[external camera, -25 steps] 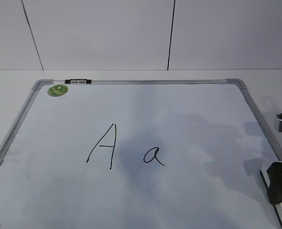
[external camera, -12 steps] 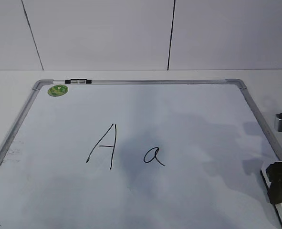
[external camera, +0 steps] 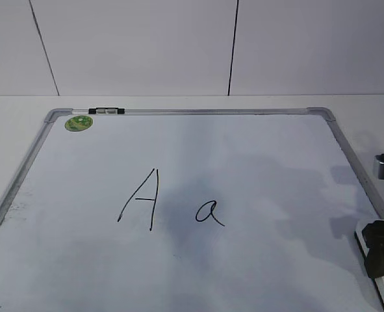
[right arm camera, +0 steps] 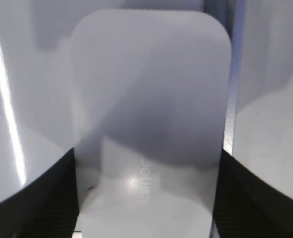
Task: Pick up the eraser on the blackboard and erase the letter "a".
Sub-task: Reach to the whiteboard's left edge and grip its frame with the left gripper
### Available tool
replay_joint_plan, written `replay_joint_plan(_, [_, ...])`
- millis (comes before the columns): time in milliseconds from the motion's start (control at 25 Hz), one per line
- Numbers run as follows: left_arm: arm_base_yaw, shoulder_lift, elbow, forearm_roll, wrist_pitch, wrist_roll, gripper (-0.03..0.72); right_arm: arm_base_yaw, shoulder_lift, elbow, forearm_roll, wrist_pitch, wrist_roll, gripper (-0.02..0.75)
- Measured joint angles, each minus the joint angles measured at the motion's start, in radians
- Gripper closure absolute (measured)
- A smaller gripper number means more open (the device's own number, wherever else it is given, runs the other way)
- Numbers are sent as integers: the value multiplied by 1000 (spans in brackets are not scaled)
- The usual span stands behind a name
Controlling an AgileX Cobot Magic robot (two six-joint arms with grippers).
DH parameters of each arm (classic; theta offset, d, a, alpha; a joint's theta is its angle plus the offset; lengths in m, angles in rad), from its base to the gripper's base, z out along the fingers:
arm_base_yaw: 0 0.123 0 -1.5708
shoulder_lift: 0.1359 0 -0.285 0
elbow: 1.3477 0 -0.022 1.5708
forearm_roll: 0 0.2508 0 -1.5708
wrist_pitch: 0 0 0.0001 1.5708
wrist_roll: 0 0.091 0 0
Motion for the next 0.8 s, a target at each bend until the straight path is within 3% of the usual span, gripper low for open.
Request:
replay_joint_plan(360, [0, 0, 0, 0, 0, 0, 454, 0, 2, -4, 28, 8, 0, 176])
replay_joint_plan(800, [0, 0, 0, 0, 0, 0, 454, 0, 4, -137, 34, 152, 0, 176])
